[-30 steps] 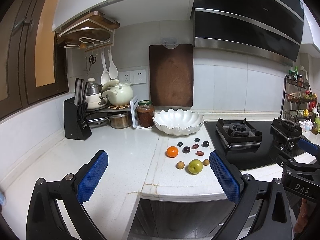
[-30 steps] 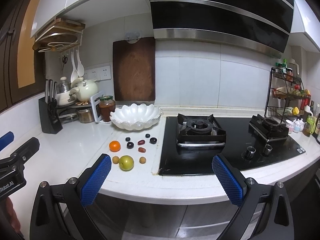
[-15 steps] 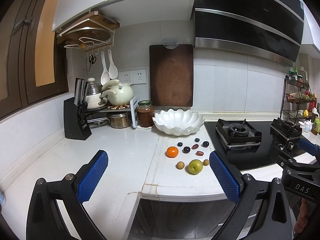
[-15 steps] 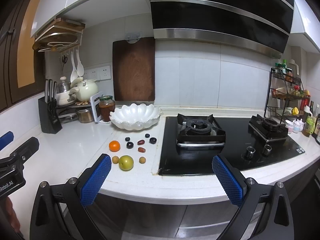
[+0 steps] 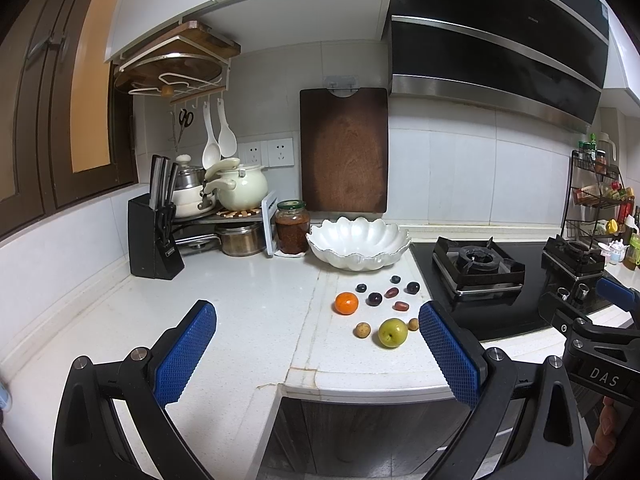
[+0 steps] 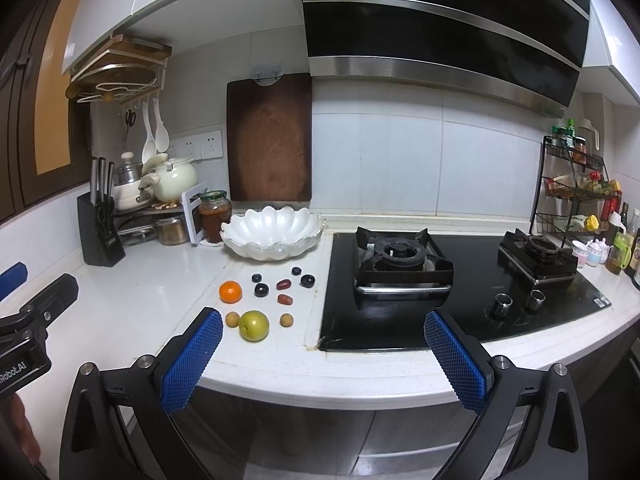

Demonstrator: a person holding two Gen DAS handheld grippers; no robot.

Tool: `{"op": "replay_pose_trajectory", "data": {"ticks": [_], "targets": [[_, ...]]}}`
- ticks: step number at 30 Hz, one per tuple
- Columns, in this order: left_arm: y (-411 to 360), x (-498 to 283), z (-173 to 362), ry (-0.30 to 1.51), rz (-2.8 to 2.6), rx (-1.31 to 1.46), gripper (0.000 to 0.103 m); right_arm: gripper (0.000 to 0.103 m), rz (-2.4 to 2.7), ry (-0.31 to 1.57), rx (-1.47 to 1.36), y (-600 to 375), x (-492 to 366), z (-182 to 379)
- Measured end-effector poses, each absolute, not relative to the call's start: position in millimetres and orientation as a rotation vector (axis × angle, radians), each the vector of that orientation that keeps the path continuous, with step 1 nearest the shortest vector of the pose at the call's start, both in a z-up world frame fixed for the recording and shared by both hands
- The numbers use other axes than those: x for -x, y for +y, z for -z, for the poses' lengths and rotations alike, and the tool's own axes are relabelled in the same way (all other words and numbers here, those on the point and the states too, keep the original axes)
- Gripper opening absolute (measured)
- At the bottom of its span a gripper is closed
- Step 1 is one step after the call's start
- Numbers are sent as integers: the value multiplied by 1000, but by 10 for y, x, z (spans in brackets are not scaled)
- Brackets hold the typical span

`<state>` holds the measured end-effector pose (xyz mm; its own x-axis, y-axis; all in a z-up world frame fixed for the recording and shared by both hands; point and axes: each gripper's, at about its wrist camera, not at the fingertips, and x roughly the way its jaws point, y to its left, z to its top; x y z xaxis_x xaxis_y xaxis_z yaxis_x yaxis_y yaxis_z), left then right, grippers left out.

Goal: Organize fruits

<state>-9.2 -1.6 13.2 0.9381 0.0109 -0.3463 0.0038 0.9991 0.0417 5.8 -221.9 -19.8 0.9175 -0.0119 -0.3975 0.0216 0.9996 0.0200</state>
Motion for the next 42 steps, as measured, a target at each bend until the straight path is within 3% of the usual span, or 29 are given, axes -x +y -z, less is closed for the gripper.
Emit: {"op": "replay_pose_trajectory", "data": {"ticks": [28, 42], "targets": [[64, -697, 277, 478, 89, -126, 102, 102, -29, 517, -15, -1987, -625, 536], [83, -1578, 717, 584, 237, -222, 68, 89, -111, 612, -6, -1699, -1378, 878]]}}
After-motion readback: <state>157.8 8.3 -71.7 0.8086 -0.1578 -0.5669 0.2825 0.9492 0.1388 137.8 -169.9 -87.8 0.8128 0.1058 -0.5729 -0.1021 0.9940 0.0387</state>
